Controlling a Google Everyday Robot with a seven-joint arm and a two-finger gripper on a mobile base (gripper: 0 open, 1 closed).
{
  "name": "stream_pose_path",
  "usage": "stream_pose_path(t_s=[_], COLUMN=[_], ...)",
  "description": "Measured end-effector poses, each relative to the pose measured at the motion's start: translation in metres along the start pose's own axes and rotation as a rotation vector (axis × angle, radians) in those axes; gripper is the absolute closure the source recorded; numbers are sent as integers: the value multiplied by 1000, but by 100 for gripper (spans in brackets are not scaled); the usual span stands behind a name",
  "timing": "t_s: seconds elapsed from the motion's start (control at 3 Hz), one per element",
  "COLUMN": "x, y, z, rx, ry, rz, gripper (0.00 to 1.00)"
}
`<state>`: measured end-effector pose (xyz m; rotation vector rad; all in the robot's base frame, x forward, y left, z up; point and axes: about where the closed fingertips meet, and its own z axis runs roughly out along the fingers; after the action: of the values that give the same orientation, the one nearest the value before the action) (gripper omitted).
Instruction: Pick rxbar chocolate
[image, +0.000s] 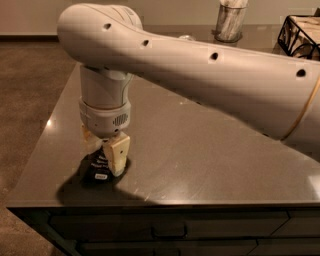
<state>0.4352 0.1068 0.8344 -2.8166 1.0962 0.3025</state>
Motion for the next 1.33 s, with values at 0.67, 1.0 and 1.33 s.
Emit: stream_pose_path(t_s=[0.67, 1.0, 1.33], x=[19, 45, 72], y=[2, 7, 8], z=[-21, -48, -89], rx=[11, 51, 125], ry=[-16, -78, -148], rz=[101, 219, 315], gripper=[85, 100, 100])
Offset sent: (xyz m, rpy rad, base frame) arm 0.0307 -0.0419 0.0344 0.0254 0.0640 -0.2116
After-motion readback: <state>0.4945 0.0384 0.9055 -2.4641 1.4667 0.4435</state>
